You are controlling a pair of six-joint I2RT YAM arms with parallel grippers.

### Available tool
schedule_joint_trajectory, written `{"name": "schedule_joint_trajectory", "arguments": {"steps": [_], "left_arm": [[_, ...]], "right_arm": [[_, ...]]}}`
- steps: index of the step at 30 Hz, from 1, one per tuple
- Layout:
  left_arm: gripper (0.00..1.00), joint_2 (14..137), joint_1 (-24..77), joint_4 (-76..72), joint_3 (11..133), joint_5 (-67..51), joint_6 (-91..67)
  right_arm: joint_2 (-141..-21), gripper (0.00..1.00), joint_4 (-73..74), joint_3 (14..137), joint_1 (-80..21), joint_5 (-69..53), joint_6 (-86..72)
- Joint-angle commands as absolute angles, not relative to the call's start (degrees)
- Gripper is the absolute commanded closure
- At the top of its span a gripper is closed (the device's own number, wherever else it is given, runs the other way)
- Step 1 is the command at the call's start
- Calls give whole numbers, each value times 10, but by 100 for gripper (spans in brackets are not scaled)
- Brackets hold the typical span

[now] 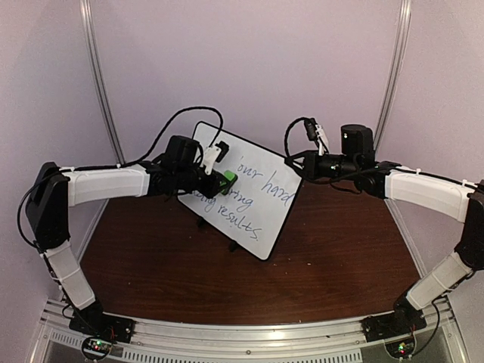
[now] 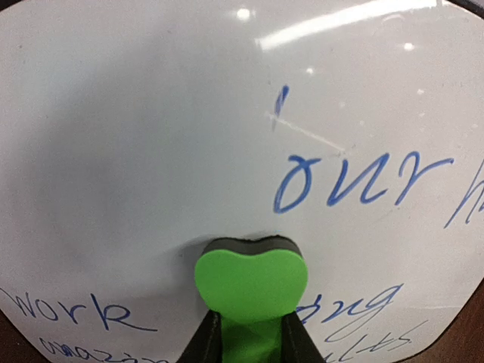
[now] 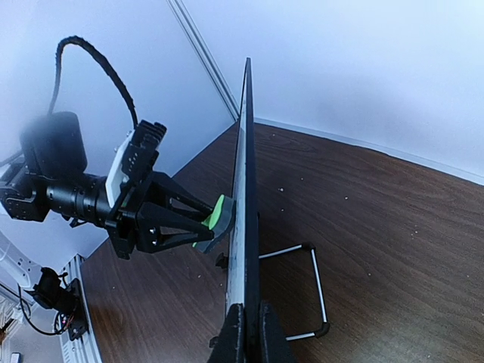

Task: Erase the whiteboard
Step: Erase the center of the whiteboard.

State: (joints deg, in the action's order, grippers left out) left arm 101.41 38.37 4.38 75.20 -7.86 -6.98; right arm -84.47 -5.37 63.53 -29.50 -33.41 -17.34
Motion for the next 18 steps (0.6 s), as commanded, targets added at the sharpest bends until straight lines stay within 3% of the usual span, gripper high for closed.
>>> {"name": "schedule_joint_trajectory", "arguments": {"steps": [1, 13, 18], "left_arm": [[83, 1013, 390, 45, 718, -64, -84], [83, 1098, 411, 79, 907, -56, -65], [83, 1104, 412, 85, 917, -46, -63]], "right_arm": [[-861, 100, -28, 635, -328, -448, -114], [-860, 100, -26, 635, -329, -448, -114], [-860, 100, -25, 635, -328, -447, -113]]}}
